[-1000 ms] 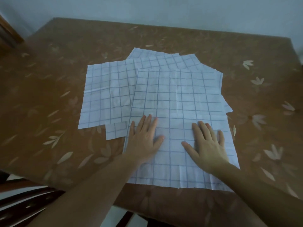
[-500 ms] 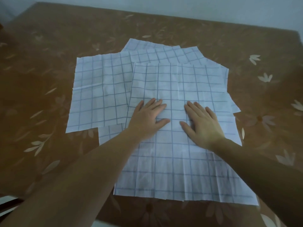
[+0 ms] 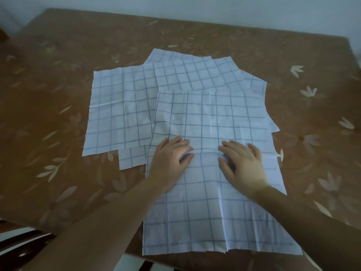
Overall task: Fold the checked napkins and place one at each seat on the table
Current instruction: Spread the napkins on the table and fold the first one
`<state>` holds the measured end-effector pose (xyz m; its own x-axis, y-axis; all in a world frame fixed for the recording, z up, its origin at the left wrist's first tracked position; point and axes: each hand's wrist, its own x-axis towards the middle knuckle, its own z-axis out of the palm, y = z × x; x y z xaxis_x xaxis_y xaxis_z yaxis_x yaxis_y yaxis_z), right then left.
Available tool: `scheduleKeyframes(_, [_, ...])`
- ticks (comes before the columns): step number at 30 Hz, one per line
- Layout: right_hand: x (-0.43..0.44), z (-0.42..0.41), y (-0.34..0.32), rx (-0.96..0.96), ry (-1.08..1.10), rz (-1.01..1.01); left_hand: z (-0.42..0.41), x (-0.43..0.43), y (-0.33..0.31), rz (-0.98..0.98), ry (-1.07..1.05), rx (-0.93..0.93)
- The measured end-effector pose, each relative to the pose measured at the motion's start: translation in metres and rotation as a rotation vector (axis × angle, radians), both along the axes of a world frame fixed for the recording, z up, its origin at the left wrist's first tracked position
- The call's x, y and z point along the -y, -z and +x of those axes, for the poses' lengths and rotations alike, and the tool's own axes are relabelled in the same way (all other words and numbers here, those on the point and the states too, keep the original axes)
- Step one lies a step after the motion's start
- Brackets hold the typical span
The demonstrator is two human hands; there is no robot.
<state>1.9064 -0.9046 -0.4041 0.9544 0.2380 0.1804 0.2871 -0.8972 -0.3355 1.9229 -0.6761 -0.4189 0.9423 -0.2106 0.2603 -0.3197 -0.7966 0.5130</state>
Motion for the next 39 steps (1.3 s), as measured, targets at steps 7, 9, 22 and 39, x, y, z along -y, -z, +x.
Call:
scheduleKeyframes(7, [0.012, 0.017, -0.023, 0.191, -0.114, -0.068, -0.007, 0.002, -0.043, -0.039, 0.008, -0.145])
scheduleKeyframes(9, [0.016, 0.015, -0.039, 0.193, -0.186, -0.080, -0.012, 0.001, -0.060, -0.034, 0.001, -0.201])
scheduleKeyframes(22, [0.054, -0.061, -0.210, 0.073, -0.301, -0.213, -0.082, 0.028, -0.233, 0.160, 0.098, -0.103])
scheduleKeyframes(39, [0.093, -0.258, -0.410, 0.000, -0.310, -0.001, -0.279, 0.114, -0.443, 0.328, 0.133, 0.066])
